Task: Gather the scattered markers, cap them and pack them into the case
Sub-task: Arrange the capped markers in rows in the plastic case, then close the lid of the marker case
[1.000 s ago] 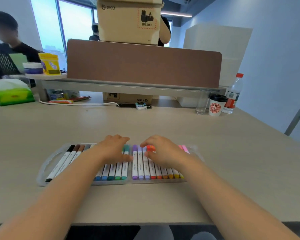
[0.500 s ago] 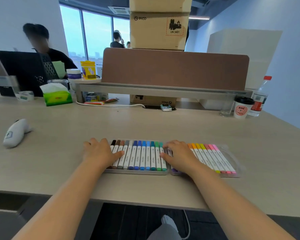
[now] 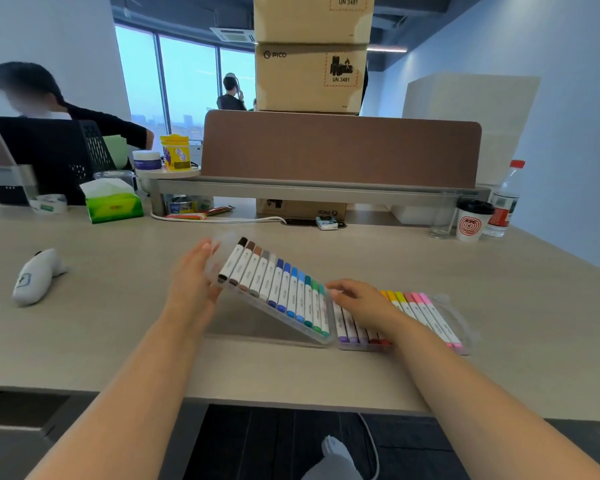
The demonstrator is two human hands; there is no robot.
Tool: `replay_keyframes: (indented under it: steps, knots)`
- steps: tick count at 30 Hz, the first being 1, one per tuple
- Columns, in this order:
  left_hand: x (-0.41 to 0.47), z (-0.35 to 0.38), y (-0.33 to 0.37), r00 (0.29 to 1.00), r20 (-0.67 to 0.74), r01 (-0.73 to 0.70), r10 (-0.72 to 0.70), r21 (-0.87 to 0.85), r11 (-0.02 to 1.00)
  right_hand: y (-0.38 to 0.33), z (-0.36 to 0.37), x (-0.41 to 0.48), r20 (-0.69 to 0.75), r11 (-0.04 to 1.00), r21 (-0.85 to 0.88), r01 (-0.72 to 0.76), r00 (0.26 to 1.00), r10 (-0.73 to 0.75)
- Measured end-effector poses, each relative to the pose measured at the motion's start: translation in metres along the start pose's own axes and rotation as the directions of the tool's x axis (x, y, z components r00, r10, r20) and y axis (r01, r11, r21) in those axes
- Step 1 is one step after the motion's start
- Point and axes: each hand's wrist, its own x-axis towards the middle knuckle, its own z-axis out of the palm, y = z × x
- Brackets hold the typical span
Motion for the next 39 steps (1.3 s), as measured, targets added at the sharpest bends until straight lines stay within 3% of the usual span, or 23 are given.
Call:
replay_keyframes:
  steps: [3, 8, 14, 16, 19, 23, 26, 31, 36, 39]
  knots:
    - [-0.009, 0.032, 0.003, 0.985, 0.159, -0.051, 0.062, -0.073, 0.996, -0.005, -0.012, -0.007, 0.006, 0.995, 0.101, 0.019, 1.0, -0.02]
    - [-0.028, 0.081, -0.003, 0.971, 0.235, -0.002, 0.051, -0.206, 0.978, -0.019, -0.029, -0.024, 0.065, 0.916, 0.401, 0.025, 0.996, -0.055]
    - [-0.045, 0.133, -0.013, 0.893, 0.445, 0.014, 0.073, -0.189, 0.982, -0.026, -0.057, -0.047, 0.078, 0.833, 0.553, 0.016, 0.994, -0.07]
    - [-0.044, 0.152, -0.018, 0.854, 0.513, -0.028, 0.087, -0.123, 0.992, -0.016, -0.07, -0.048, 0.082, 0.766, 0.643, -0.001, 0.994, -0.068]
    - [-0.045, 0.176, -0.028, 0.784, 0.604, -0.255, 0.143, 0.104, 0.961, -0.002, -0.091, -0.051, 0.043, 0.669, 0.743, -0.017, 0.999, -0.021]
    - [-0.055, 0.204, -0.057, 0.695, 0.719, -0.347, -0.013, 0.352, 0.869, 0.029, -0.13, -0.063, -0.251, 0.527, 0.842, 0.114, 0.948, 0.196]
    - [-0.061, 0.213, -0.082, 0.648, 0.751, -0.539, -0.126, 0.569, 0.621, 0.059, -0.15, -0.077, -0.319, 0.59, 0.807, 0.034, 0.866, 0.386]
    - [-0.059, 0.222, -0.102, 0.584, 0.78, -0.715, -0.224, 0.625, 0.314, 0.12, -0.153, -0.08, -0.287, 0.785, 0.458, -0.418, 0.766, 0.576]
    - [-0.053, 0.235, -0.114, 0.603, 0.767, -0.747, -0.22, 0.639, 0.182, 0.136, -0.144, -0.075, -0.34, 0.835, 0.063, -0.546, 0.775, 0.533]
    - [-0.046, 0.241, -0.116, 0.595, 0.768, -0.759, -0.239, 0.634, 0.148, 0.137, -0.145, -0.073, -0.382, 0.828, 0.035, -0.559, 0.758, 0.528]
